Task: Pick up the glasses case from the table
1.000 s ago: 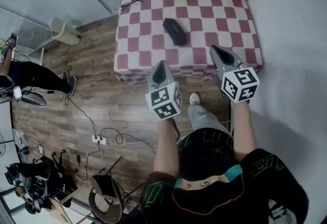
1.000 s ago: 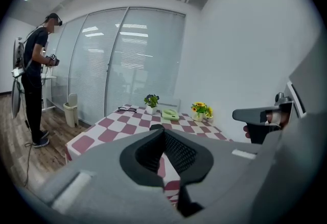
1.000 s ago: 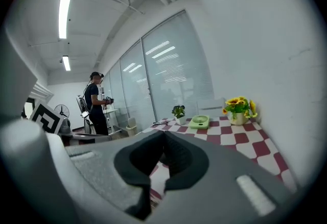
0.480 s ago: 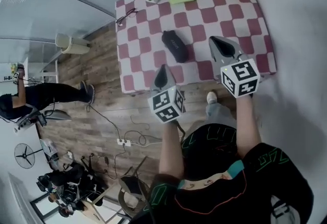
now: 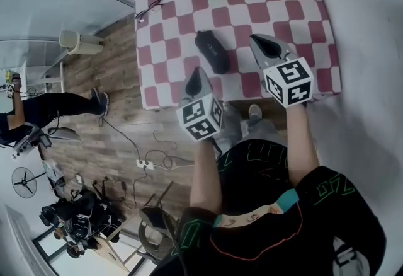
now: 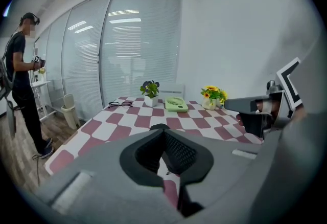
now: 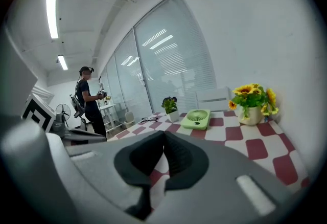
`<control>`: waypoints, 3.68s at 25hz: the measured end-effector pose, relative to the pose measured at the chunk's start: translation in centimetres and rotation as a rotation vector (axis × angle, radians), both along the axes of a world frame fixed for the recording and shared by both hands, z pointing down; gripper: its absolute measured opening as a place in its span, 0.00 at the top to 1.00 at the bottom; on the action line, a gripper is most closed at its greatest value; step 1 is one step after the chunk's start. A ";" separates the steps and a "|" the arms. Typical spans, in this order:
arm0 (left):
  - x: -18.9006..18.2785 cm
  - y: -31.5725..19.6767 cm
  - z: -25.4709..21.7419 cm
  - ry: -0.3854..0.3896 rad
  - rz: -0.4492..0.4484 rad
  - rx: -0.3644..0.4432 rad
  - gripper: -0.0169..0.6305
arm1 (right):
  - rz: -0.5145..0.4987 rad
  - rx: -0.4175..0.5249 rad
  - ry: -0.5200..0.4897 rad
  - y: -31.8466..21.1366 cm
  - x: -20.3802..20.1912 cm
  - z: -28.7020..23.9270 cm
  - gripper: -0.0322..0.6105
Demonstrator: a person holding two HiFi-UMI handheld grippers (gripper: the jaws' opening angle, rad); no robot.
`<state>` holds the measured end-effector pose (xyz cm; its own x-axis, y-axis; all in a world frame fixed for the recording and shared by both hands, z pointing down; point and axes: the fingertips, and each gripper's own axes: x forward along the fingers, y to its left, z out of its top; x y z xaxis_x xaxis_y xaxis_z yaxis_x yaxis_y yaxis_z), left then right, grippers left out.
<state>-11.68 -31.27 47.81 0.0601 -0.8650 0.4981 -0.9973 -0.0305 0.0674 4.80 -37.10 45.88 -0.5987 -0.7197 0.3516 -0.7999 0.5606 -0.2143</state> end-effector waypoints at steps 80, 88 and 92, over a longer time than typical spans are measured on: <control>-3.2 -4.6 -7.8 0.089 -0.079 0.252 0.96 | -0.126 0.213 0.121 -3.0 -5.6 -8.6 0.47; -2.1 -6.6 -14.2 0.000 -0.031 0.394 0.96 | -0.068 0.351 0.085 -4.6 -3.6 -13.6 0.47; -1.9 -7.1 -16.3 -0.019 -0.024 0.446 0.96 | -0.053 0.394 0.078 -5.0 -3.3 -14.9 0.47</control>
